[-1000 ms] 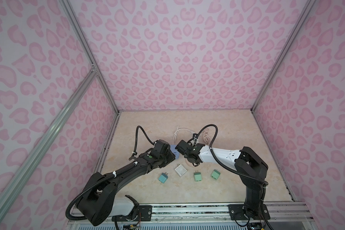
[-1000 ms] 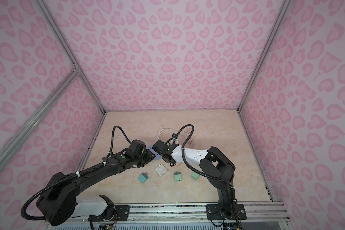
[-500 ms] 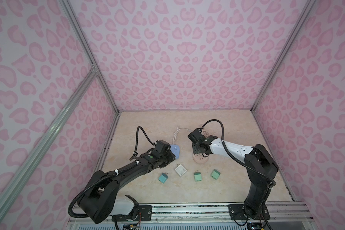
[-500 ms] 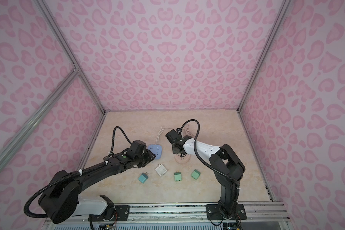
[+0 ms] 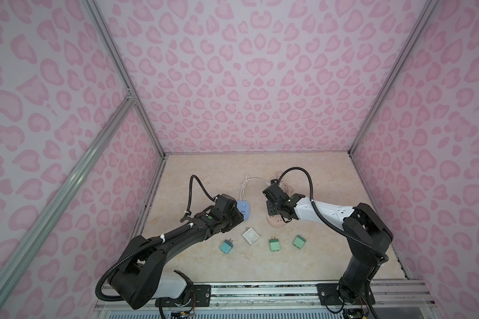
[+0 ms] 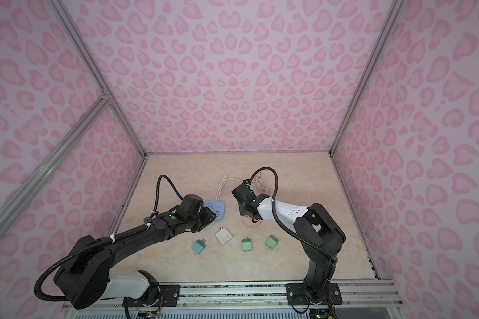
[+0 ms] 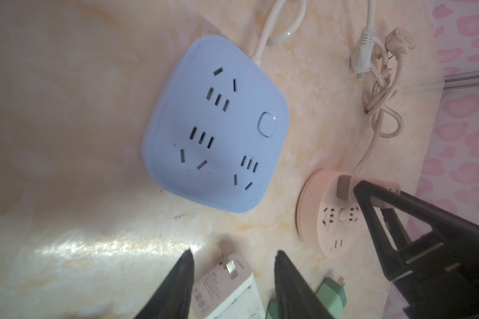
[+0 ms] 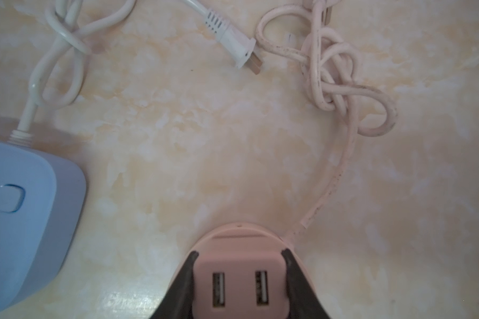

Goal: Insert plugs into power strip
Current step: Insert the plug into the socket.

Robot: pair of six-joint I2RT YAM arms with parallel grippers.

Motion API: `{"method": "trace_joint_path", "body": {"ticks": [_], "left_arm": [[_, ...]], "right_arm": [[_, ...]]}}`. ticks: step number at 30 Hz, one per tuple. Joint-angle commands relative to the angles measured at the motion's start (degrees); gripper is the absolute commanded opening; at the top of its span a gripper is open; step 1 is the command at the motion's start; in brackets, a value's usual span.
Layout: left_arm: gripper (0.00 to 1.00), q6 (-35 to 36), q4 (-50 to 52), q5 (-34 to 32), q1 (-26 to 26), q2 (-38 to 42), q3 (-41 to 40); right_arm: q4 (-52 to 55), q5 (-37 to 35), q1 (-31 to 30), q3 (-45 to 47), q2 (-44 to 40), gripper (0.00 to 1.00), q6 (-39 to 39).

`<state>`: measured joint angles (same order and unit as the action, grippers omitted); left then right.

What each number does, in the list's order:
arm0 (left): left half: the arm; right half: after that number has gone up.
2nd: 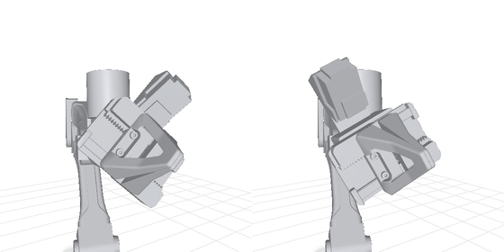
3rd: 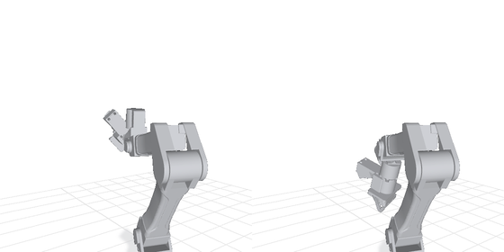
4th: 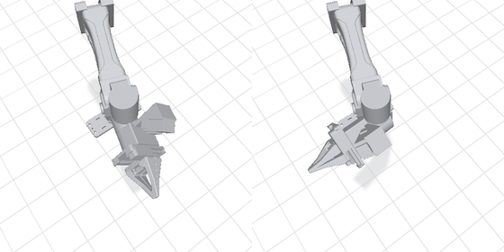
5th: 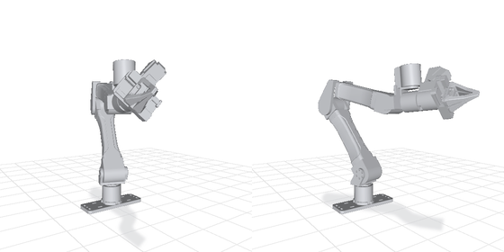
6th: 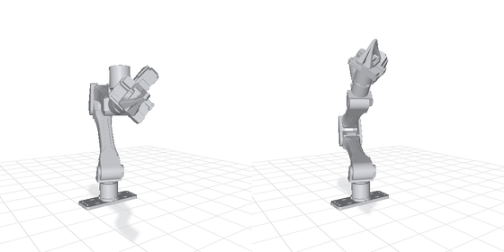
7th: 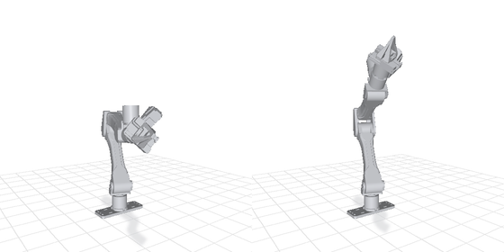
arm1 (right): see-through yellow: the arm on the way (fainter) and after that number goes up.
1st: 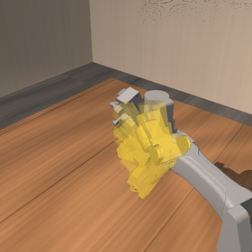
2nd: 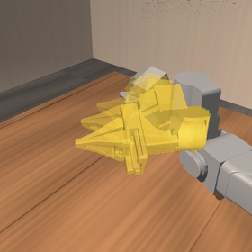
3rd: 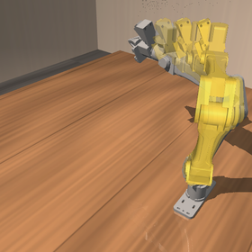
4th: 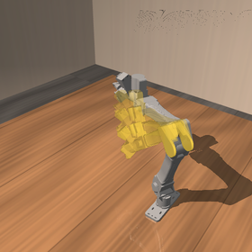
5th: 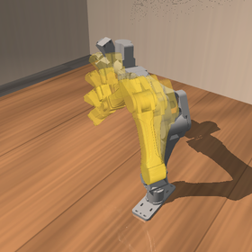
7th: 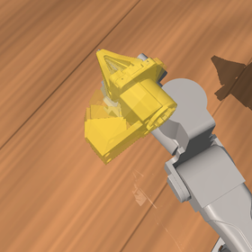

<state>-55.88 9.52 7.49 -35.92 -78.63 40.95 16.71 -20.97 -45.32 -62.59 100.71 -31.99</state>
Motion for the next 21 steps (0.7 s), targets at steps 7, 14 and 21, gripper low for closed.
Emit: {"method": "trace_joint_path", "body": {"ticks": [7, 14, 21], "left_arm": [[0.50, 1.33, 1.29, -2.21, -0.38, 1.29, 0.61], [0.51, 1.49, 1.32, -2.42, -0.88, 1.02, 0.36], [0.52, 2.00, 1.58, -2.54, -1.60, 0.85, 0.96]], "right_arm": [[0.80, -1.53, -0.26, 6.06, -2.53, 0.00, -6.62], [1.03, -2.71, -0.51, 6.27, -2.78, 0.09, -8.12], [1.25, -2.51, -0.87, 6.40, -4.41, 0.28, -8.53]]}}
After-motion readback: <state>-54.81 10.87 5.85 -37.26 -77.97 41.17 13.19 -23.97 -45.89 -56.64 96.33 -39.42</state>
